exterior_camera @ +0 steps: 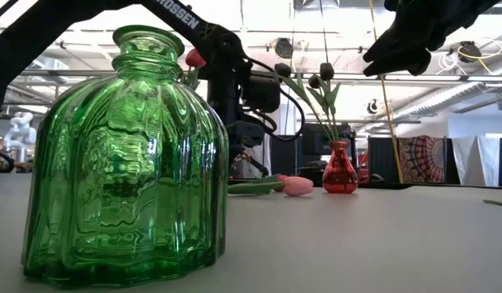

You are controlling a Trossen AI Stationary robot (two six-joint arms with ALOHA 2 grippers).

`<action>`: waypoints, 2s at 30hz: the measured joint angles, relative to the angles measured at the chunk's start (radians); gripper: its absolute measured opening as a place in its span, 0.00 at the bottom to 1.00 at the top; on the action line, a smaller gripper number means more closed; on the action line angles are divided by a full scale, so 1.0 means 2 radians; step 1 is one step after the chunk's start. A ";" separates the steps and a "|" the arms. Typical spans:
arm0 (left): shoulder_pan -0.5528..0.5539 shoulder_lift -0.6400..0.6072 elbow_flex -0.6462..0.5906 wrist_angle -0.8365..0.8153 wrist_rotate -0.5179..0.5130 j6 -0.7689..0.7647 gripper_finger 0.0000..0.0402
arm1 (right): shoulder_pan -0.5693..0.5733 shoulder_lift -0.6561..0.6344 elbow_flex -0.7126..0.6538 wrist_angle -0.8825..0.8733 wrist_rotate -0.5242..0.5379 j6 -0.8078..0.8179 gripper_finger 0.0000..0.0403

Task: Sort flowers into vase by color
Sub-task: Put the orange tulip into the blue vase

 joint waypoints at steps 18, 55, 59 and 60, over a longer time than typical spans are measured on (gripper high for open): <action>0.001 0.000 0.000 0.009 -0.043 -0.017 0.21 | 0.000 0.000 0.000 0.000 0.000 -0.015 0.52; -0.010 0.016 0.001 0.025 -0.021 -0.052 0.03 | 0.000 0.000 0.000 0.000 -0.013 -0.015 0.52; -0.010 0.016 0.001 0.025 -0.019 -0.053 0.03 | 0.000 0.000 0.000 0.000 -0.013 -0.015 0.52; -0.010 0.016 0.001 0.025 -0.019 -0.053 0.02 | 0.000 0.000 0.000 0.000 -0.013 -0.015 0.52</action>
